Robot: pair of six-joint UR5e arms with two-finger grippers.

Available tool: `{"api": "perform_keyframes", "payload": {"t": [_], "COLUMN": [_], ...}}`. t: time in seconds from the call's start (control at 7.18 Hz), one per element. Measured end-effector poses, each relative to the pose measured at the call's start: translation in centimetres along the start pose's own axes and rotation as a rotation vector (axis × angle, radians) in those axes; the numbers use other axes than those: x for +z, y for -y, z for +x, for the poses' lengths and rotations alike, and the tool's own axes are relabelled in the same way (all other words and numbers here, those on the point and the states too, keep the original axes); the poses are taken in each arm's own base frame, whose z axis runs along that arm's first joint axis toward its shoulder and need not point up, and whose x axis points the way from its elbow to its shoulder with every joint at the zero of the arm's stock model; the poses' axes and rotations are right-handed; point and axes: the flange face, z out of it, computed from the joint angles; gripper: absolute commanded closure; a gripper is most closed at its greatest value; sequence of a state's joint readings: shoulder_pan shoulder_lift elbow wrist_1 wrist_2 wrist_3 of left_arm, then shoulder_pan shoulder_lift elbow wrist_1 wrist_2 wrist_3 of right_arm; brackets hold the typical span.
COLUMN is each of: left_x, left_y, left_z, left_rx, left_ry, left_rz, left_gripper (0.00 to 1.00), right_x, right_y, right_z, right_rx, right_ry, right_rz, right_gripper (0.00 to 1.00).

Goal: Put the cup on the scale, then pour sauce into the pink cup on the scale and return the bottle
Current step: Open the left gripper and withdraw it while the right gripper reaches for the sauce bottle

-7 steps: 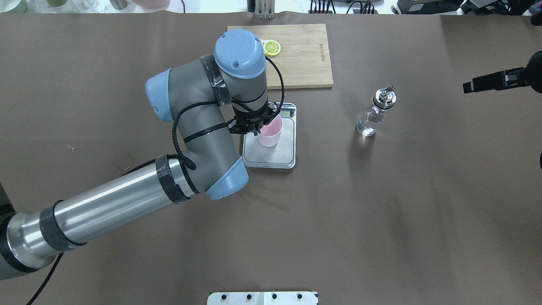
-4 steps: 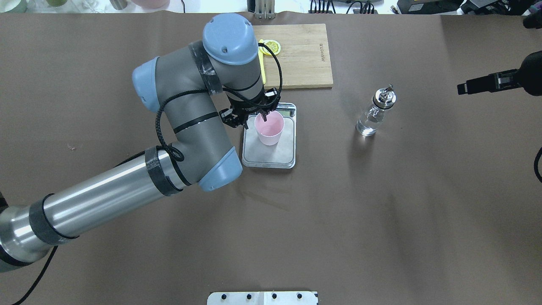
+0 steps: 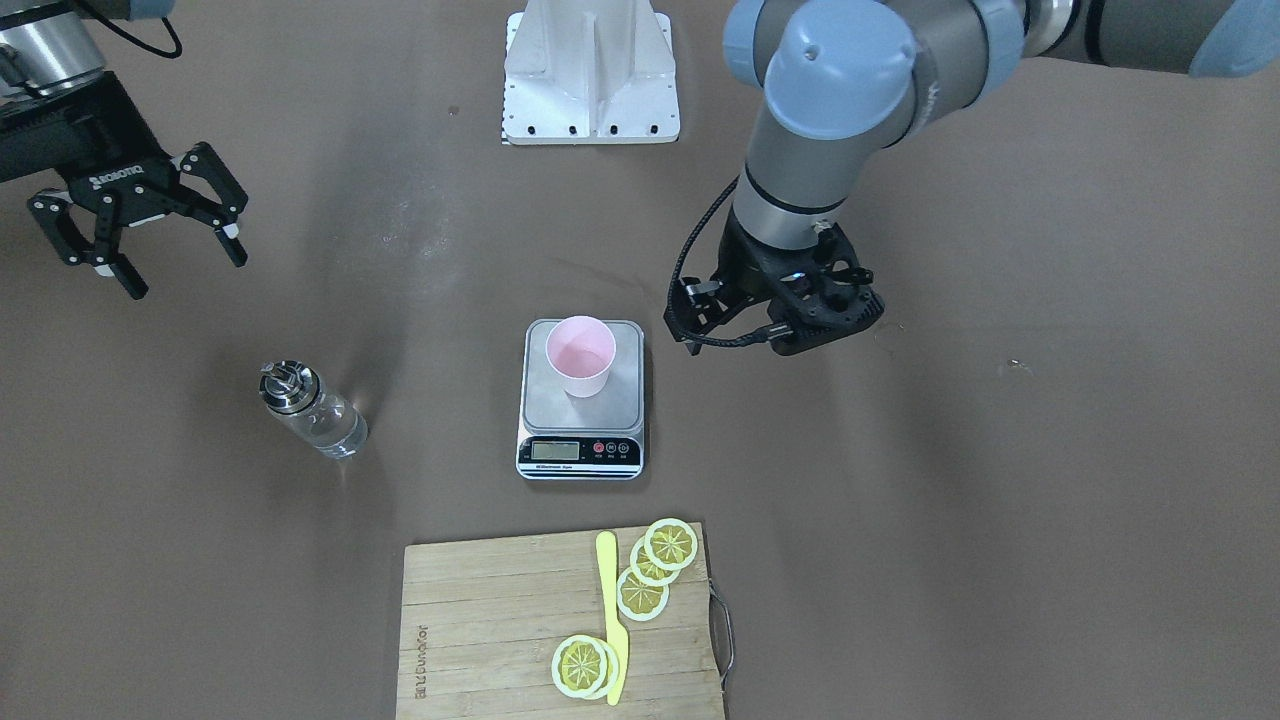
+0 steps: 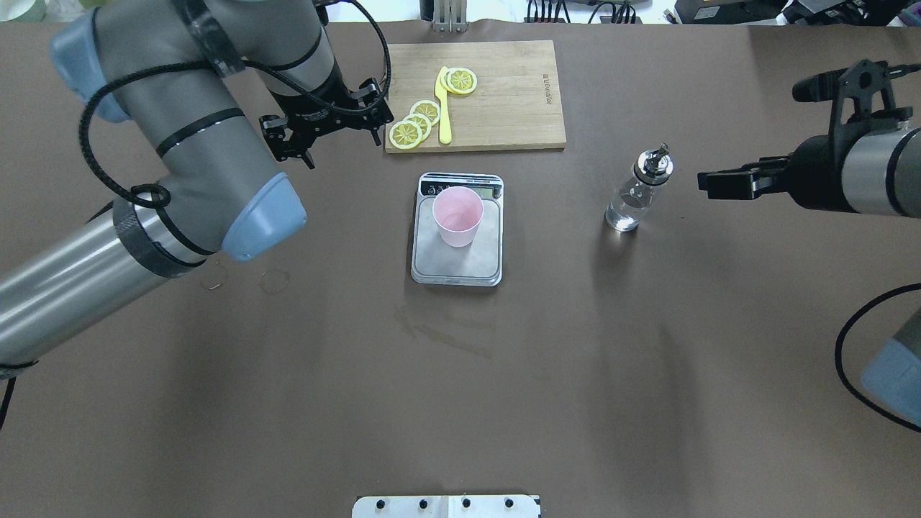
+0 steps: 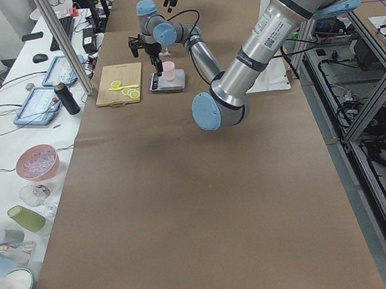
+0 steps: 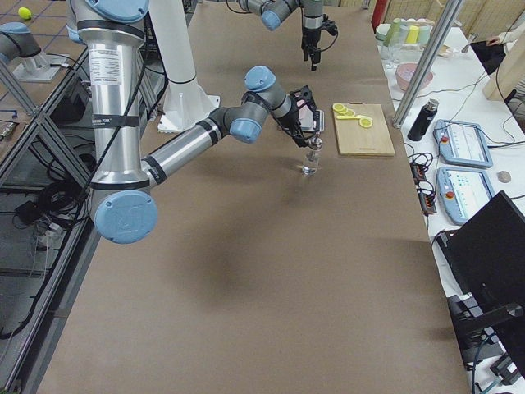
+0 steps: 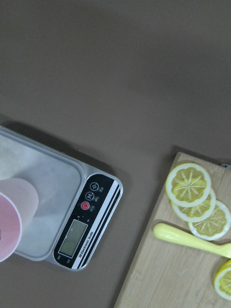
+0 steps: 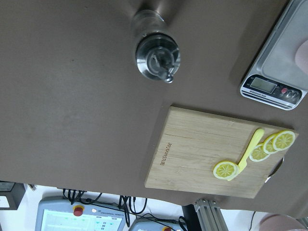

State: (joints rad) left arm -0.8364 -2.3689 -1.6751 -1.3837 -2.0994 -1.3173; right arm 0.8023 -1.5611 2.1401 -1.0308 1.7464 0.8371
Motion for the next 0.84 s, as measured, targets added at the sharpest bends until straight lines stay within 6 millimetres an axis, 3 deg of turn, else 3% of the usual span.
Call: {"api": "perform_keyframes", "payload": {"t": [0.28,0.56,0.84], "left_x": [-0.6,-0.2,0.2], "left_y": [1.4,1.7,1.9], "left_z": [-1.6,-2.3,-2.7], "left_rx": [0.002,-0.001,-0.002], "left_ry": [0.004,0.011,0.019], "left_rz": [-0.003,-0.005,-0.004], "left_gripper": [0.02,0.02,0.02], "right_x": [2.0,4.5,7.9], "right_y": [-2.8,-5.6,-8.4], "right_z": [-2.1,-2.7,-1.1], "right_rx": [-0.050,-0.091,-0.105], "right_ry": [0.010,-0.046,-0.032], "right_rz": [0.031,0.066,0.141], "right_gripper": [0.00,0.05,0.06]}}
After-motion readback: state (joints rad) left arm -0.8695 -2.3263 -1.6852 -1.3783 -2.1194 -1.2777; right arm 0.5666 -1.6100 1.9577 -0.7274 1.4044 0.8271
